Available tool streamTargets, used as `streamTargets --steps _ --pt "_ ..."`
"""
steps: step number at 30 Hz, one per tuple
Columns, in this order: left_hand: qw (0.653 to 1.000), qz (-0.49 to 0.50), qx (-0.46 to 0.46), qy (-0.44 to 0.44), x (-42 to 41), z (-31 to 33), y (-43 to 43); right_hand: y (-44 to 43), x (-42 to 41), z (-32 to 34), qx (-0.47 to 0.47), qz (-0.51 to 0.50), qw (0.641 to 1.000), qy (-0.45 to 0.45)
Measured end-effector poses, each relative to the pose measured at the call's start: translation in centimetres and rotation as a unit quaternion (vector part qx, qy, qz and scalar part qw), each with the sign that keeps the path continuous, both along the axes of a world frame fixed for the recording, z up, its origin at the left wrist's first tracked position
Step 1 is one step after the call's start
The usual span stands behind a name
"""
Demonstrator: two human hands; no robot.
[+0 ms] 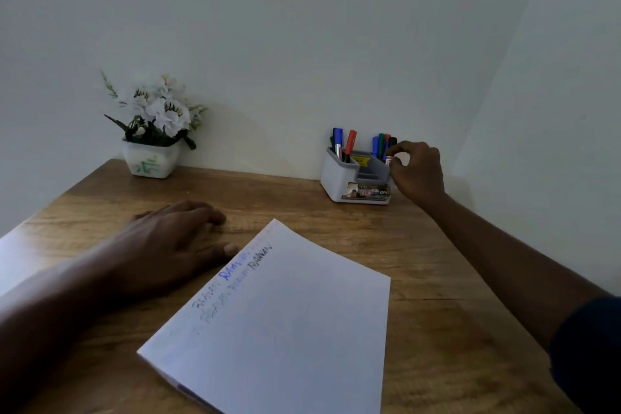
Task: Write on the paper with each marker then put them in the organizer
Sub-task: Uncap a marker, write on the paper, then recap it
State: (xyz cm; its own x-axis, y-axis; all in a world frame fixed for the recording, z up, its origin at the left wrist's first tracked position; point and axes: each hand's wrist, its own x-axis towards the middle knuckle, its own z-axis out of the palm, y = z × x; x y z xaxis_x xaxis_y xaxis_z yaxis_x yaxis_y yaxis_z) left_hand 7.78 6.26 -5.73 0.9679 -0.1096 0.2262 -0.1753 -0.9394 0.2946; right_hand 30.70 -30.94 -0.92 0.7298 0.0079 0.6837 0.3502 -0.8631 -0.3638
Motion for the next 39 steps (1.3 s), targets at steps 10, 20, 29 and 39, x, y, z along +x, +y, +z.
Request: streamTargets --steps 10,20,29,39 --pt "0.994 0.033 -0.051 -0.096 -1.5 1.1 -0.7 4.9 -16.1 -2.0 -0.024 0.364 0.929 0.067" --pt "0.992 0.098 -0.064 -0.055 -12.0 1.5 -7.9 4.7 -22.4 -3.8 -0.217 0.302 0.883 0.286" --pt "0.988 0.052 0.065 0.127 -10.7 2.3 -9.2 5.0 -23.9 -4.2 -0.247 0.139 0.943 0.176" --pt "0.983 -0.071 0.131 0.108 -3.8 0.2 -3.3 3.6 -18.3 -4.6 -0.321 0.225 0.874 0.289"
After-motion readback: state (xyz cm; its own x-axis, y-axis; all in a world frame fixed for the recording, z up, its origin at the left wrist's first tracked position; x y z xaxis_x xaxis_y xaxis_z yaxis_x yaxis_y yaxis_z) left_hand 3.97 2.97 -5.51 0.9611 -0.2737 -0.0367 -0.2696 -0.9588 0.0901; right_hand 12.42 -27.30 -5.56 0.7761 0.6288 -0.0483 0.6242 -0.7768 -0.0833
